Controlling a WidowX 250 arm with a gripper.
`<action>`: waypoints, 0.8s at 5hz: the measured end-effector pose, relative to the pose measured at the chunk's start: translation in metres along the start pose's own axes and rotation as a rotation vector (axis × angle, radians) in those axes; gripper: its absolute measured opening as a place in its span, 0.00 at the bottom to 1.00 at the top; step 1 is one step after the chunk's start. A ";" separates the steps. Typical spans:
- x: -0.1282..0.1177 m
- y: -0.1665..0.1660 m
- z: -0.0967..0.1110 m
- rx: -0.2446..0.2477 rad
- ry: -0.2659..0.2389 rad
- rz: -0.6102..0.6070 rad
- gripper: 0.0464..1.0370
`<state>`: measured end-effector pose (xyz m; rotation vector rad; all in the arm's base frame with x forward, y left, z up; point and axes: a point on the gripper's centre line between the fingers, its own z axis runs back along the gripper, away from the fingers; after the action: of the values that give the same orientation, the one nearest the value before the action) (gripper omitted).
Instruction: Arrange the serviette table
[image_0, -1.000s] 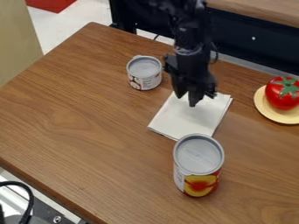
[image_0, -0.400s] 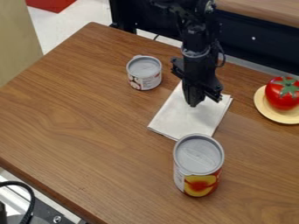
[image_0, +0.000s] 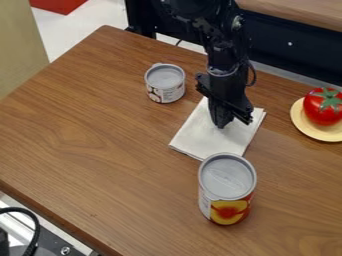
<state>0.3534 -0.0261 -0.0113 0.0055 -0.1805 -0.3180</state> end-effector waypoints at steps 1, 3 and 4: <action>-0.004 -0.001 -0.006 0.008 0.010 -0.006 0.01; -0.015 0.007 -0.008 0.029 0.013 -0.024 0.01; -0.026 0.015 -0.007 -0.002 0.065 -0.042 0.01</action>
<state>0.3348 -0.0044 -0.0226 0.0178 -0.1159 -0.3592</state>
